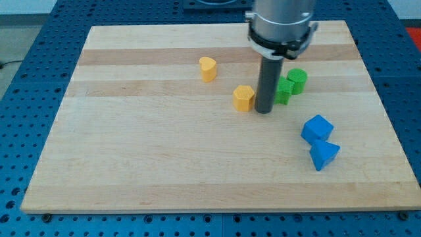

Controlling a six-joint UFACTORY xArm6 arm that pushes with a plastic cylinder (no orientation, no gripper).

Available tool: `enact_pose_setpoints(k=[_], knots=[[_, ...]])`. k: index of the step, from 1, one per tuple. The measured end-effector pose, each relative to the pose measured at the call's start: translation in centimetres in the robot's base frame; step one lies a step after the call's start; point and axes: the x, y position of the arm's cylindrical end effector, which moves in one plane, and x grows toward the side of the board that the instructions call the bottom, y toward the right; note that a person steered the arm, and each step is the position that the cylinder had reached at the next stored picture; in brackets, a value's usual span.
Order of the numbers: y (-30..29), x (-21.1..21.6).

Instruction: Move the green blocks to the top right

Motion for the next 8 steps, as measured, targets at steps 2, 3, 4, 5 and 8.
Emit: enact_pose_setpoints(k=[2, 3, 4, 5, 8], knots=[[4.2, -1.8], [8.2, -2.5], [9.5, -5.4], [9.5, -9.4], [9.1, -12.2]])
